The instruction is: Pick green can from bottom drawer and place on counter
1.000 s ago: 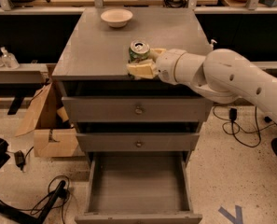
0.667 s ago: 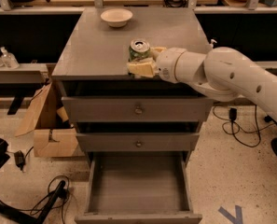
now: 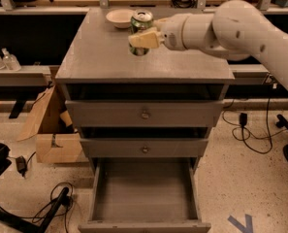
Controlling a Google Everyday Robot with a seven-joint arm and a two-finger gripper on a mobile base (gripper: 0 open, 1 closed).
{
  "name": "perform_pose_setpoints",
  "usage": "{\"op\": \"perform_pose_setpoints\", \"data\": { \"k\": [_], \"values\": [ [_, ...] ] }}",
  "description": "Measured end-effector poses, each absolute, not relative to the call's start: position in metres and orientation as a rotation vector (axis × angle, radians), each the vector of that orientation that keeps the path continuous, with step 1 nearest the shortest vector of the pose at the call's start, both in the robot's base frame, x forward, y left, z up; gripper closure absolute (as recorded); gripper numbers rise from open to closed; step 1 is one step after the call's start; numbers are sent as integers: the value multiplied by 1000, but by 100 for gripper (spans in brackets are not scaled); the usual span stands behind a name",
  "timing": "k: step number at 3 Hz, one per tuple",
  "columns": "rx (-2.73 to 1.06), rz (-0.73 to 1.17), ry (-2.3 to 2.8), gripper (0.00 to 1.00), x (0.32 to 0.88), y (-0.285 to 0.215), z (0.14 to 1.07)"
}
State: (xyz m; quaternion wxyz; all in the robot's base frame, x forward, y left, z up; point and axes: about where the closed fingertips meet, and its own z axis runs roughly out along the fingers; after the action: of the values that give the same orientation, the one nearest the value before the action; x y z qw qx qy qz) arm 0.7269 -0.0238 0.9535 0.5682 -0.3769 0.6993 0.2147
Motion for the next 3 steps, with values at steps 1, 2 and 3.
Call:
{"op": "perform_pose_setpoints", "data": {
  "k": [1,2,3],
  "values": [
    [-915,568,1751,100,765,-14,943],
    [-873,531,1854,100,810,-54,923],
    [-796,457,1876,100,840,-101,922]
  ]
}}
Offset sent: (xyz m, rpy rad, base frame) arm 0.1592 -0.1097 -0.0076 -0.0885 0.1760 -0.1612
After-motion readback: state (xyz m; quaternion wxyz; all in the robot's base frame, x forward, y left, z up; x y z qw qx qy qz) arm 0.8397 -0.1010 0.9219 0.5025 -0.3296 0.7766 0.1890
